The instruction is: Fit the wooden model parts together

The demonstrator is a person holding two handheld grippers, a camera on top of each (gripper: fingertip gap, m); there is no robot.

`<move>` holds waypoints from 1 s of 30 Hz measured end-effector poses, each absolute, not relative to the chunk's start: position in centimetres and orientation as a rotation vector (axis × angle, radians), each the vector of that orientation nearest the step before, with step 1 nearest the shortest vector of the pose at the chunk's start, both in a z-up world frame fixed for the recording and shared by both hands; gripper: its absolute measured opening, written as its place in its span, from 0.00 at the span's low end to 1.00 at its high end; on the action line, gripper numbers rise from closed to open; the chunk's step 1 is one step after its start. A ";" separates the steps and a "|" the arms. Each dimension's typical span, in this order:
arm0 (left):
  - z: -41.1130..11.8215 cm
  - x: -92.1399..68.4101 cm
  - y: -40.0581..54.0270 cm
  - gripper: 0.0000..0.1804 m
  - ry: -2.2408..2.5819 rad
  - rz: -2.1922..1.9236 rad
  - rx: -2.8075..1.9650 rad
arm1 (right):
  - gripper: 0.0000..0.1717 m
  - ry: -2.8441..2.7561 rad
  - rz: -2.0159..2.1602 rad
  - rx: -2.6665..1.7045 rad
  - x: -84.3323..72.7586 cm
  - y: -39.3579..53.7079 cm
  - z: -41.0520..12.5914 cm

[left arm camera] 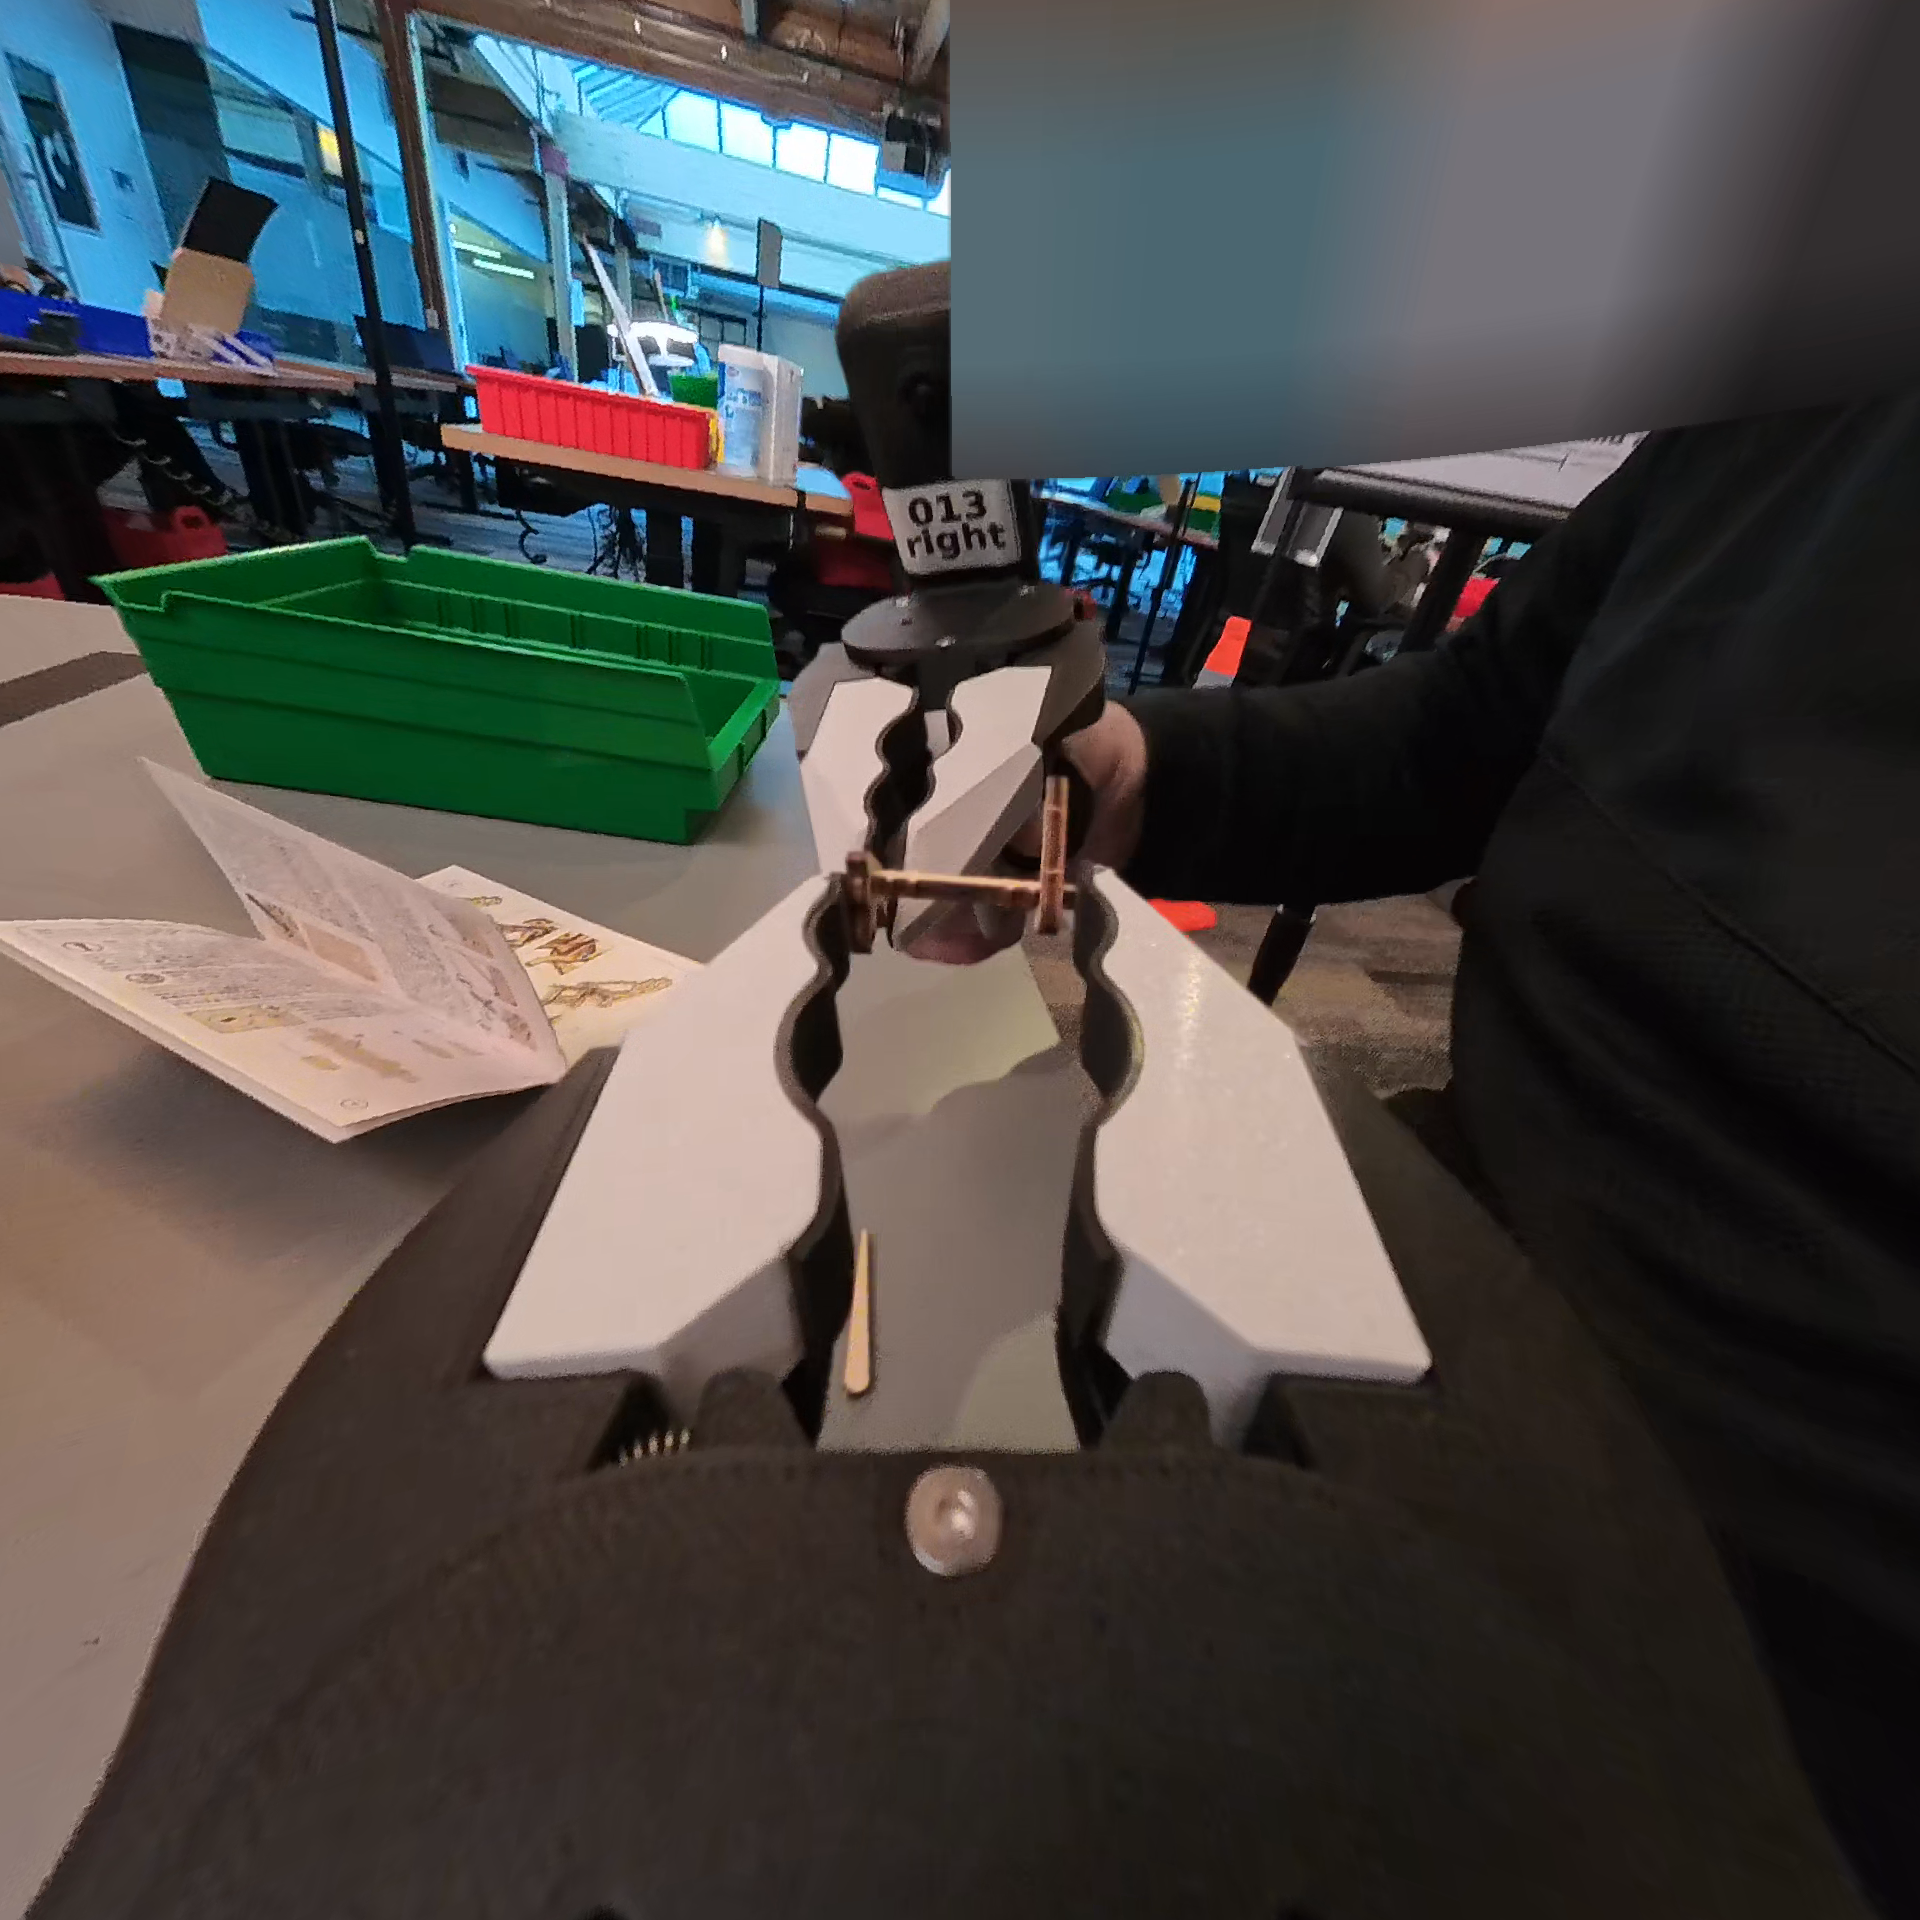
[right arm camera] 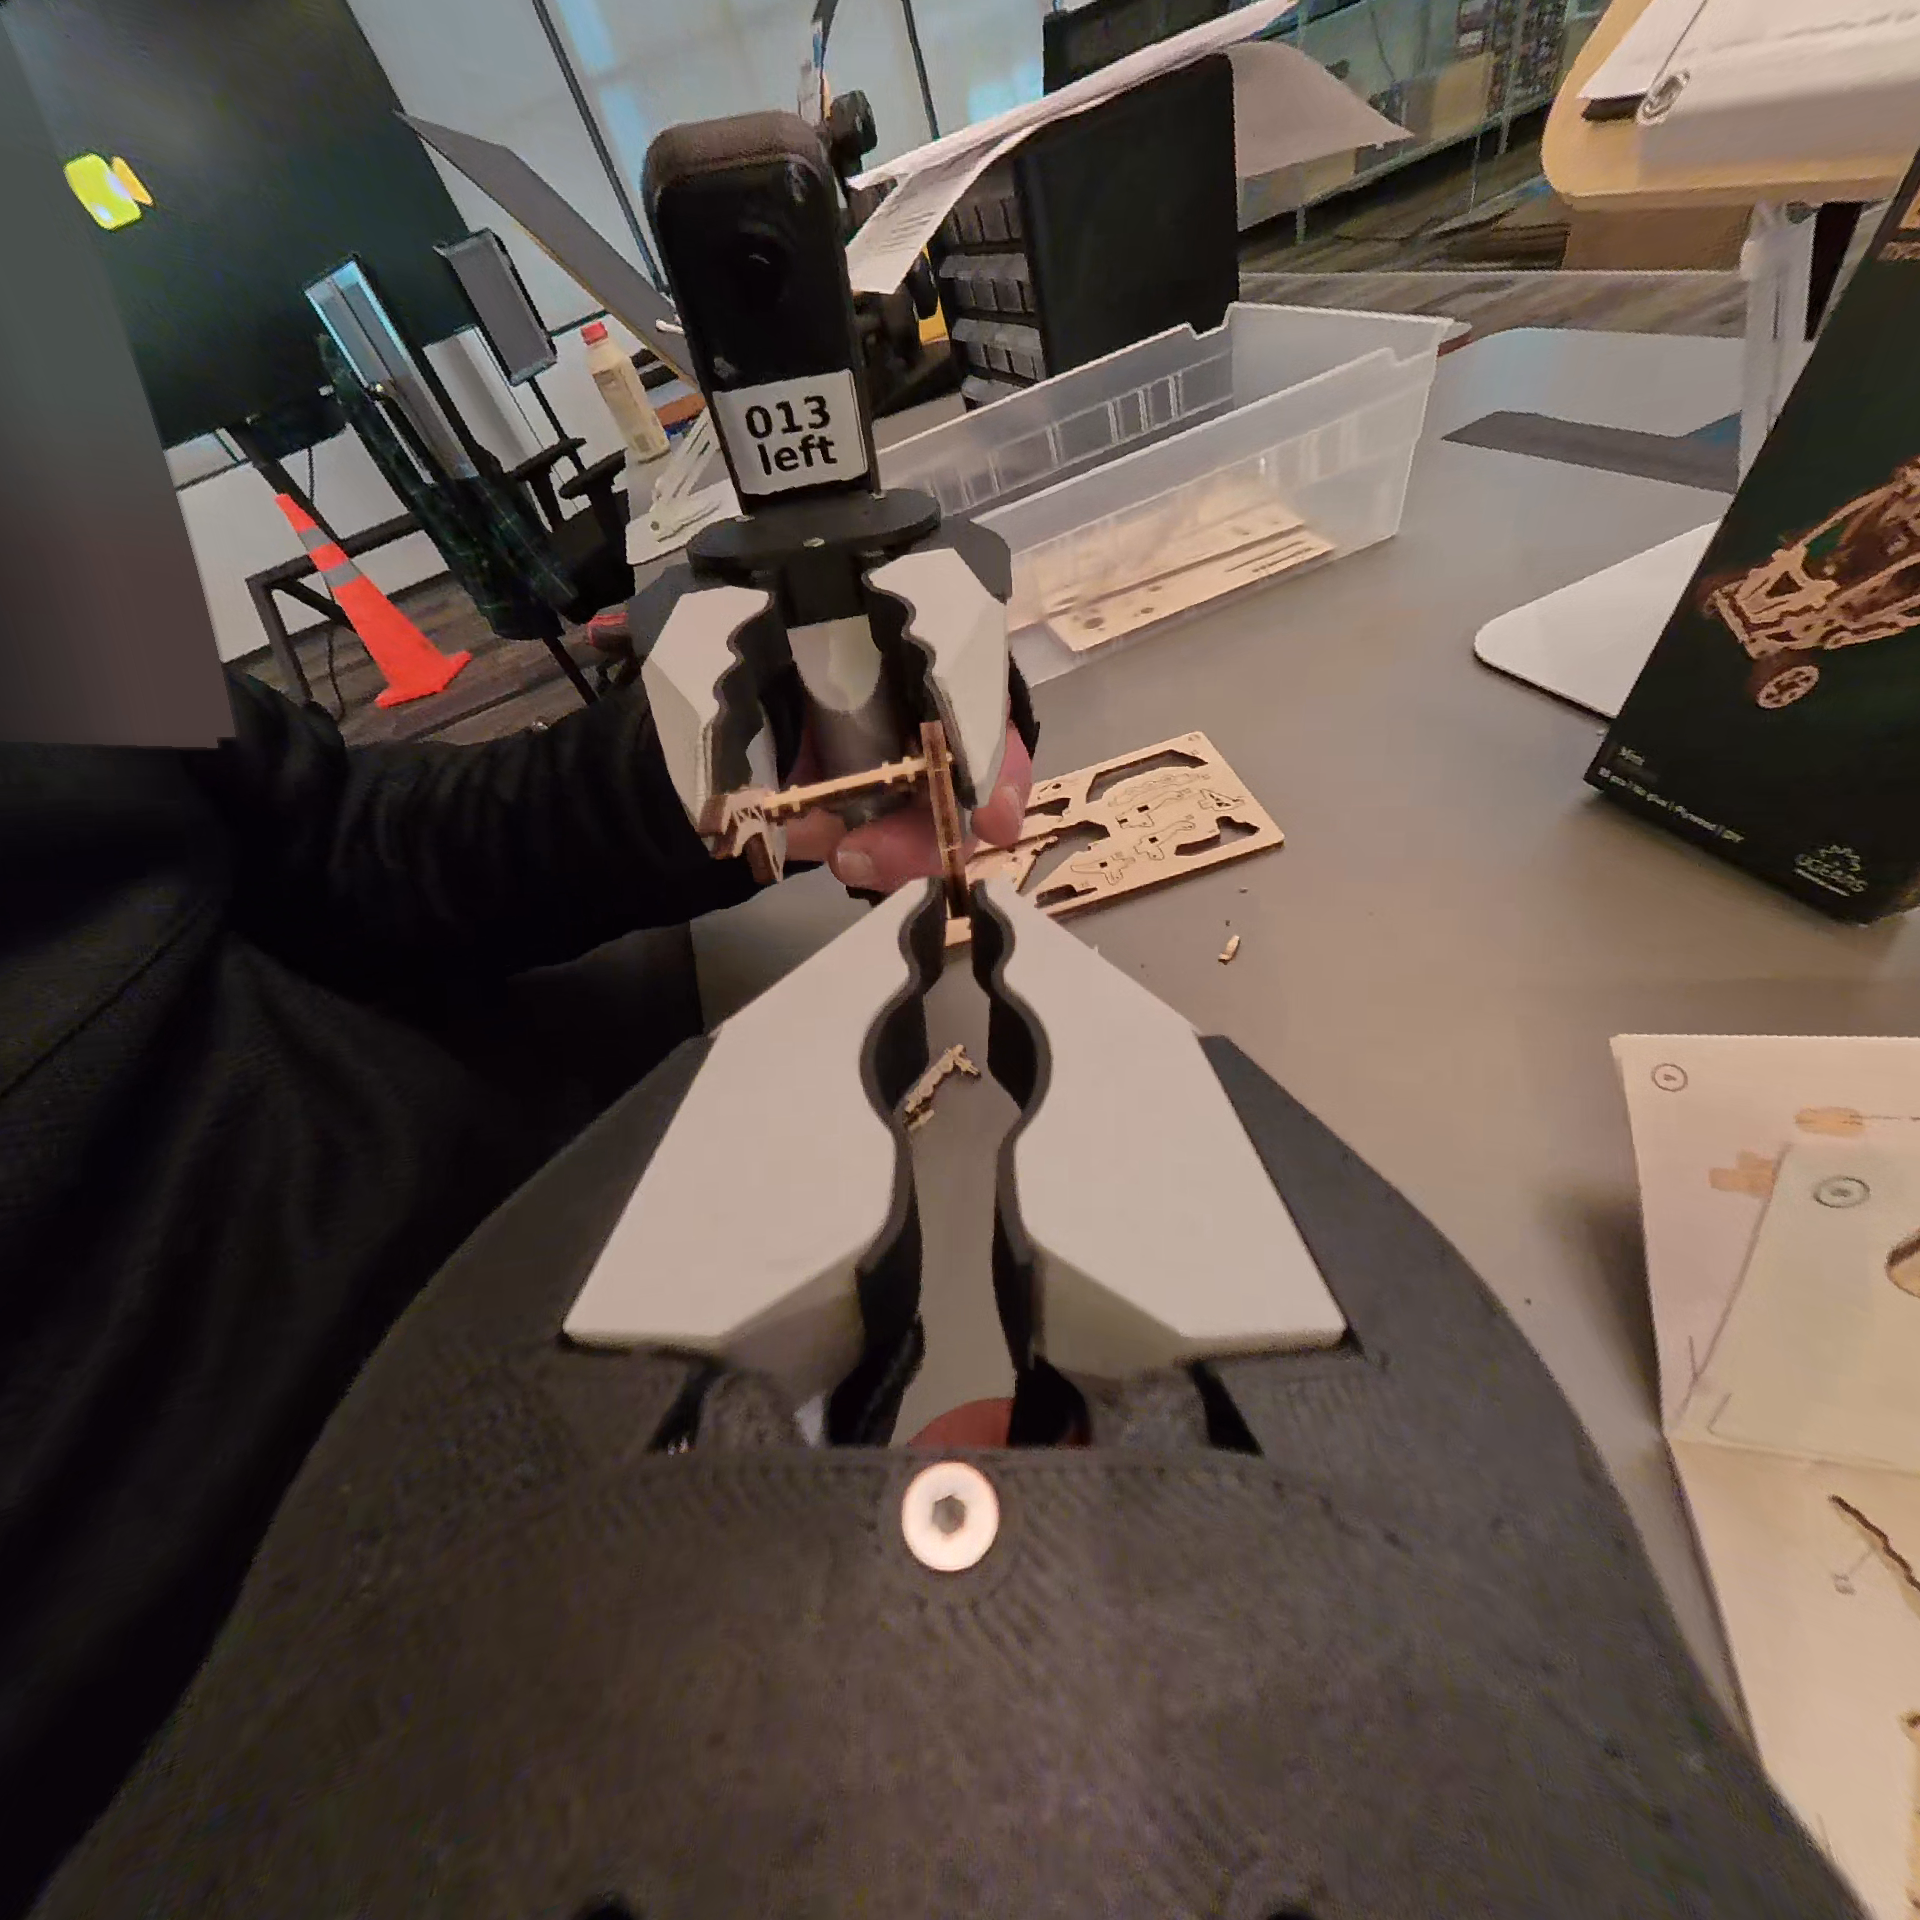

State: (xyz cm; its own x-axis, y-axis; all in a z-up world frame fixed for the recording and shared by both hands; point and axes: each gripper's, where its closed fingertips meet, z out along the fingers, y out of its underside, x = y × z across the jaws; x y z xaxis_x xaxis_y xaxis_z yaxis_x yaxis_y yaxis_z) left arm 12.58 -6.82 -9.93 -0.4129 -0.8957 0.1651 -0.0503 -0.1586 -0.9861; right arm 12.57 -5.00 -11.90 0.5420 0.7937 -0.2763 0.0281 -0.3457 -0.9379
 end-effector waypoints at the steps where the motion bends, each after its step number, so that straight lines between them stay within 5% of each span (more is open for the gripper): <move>1: -10.2 12.7 -6.8 0.23 1.468 -1.628 -1.120 | 0.01 -0.698 0.928 -1.765 12.8 -5.0 -12.0; 13: -13.8 15.4 -5.0 0.22 1.625 -1.402 -1.228 | 0.01 -0.826 0.840 -1.949 16.1 -3.3 -13.9; 17: -15.2 15.5 -4.0 0.22 1.624 -1.318 -1.282 | 0.10 -0.781 0.835 -1.986 16.9 -2.7 -15.0; 30: -18.1 14.1 -1.9 0.22 1.632 -1.108 -1.433 | 0.18 -0.651 0.661 -2.374 16.8 -5.1 -23.7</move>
